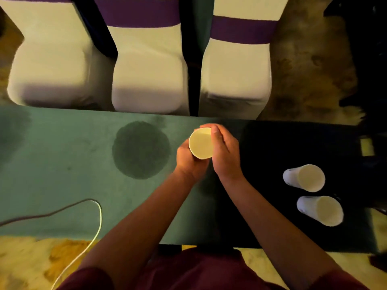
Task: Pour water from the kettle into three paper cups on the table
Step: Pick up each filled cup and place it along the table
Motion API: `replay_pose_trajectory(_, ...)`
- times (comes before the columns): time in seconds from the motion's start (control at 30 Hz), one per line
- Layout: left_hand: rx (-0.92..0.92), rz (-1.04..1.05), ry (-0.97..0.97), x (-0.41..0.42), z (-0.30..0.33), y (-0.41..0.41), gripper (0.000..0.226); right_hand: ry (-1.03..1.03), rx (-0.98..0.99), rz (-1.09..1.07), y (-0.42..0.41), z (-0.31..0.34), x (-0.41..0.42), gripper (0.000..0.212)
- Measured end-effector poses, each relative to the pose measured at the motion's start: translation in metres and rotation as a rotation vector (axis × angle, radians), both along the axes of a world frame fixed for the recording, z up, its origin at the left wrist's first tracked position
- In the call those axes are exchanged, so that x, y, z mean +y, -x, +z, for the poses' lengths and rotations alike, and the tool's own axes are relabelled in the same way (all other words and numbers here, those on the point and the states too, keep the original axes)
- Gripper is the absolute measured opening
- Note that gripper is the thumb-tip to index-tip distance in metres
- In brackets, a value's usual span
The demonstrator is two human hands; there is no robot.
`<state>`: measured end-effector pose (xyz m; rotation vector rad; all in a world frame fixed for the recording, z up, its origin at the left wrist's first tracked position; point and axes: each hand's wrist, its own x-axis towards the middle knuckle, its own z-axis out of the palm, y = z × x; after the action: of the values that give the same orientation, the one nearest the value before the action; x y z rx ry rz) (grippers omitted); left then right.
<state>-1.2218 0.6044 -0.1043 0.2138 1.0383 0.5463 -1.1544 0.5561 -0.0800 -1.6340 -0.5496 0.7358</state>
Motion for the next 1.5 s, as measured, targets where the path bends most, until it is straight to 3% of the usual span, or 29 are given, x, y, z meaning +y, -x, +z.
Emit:
replay_pose_trajectory(0.07,0.002,0.026,0.092,0.010,-0.010,0.001,0.037,0.031,-0.013,-0.007,0.001,-0.012,0.006,0.032)
replay_pose_trajectory(0.33,0.111,-0.101,0.126,0.033,-0.029,0.022,0.031,0.124,0.041,-0.061,0.003,-0.030,0.016,0.032)
replay_pose_trajectory(0.53,0.105,0.035,0.138,0.056,-0.039,0.055,0.046,0.166,0.019,-0.104,0.005,-0.046,0.017,0.032)
replay_pose_trajectory(0.9,0.112,0.049,0.105,0.065,-0.028,0.053,0.046,0.198,-0.010,-0.059,0.003,-0.057,-0.007,0.035)
replay_pose_trajectory(1.2,0.205,0.146,-0.050,0.051,-0.001,0.061,0.040,0.131,-0.083,-0.112,-0.019,-0.003,-0.031,0.037)
replay_pose_trajectory(1.5,0.164,0.168,-0.230,-0.024,0.064,0.042,0.039,0.017,-0.226,-0.180,-0.065,0.061,-0.138,0.032)
